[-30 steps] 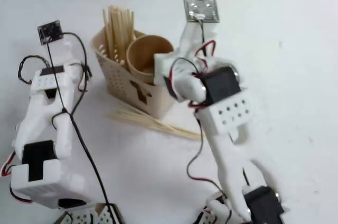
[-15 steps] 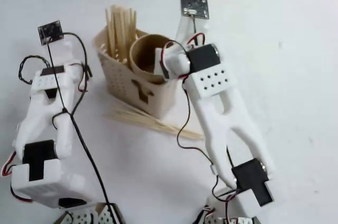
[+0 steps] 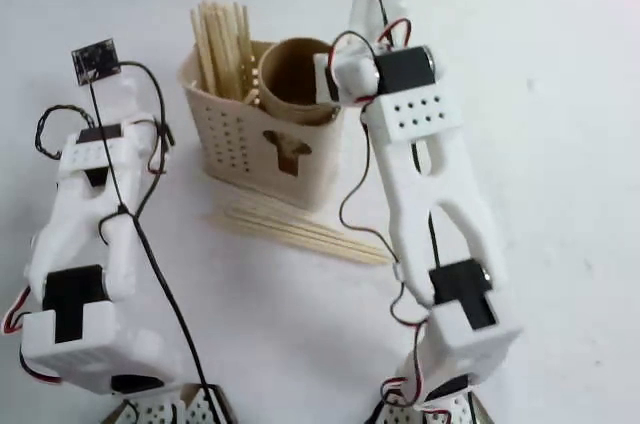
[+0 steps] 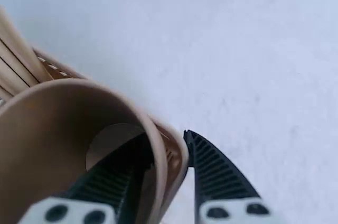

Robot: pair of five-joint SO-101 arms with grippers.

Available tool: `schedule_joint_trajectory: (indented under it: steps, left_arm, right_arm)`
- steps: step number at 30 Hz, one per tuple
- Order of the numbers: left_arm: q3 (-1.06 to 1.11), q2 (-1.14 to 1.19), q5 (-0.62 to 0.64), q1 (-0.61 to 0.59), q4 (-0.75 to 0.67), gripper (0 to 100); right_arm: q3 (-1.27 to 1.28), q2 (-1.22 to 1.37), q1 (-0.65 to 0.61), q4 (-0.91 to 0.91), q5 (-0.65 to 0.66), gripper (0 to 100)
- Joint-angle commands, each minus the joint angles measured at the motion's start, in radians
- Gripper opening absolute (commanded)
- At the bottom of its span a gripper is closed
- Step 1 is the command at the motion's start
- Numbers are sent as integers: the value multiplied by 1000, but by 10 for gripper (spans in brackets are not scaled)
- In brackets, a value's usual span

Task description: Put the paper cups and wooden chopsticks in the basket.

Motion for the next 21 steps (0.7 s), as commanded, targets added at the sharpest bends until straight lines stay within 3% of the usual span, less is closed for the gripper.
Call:
schedule_joint_trajectory:
  steps: [1,11,16,21]
  left_arm:
    - [-14,-28,-14,10,-17,165]
    - [-14,-28,-14,10,-17,165]
    - [-14,-28,-14,10,-17,165]
    - [-14,-28,-14,10,-17,165]
  right_arm:
    - [-273,70,19,50,21,15]
    - [-736,329,21,151,236,15]
    - [-827,378,41,214,247,22]
    - [-798,380,84,303,195,163]
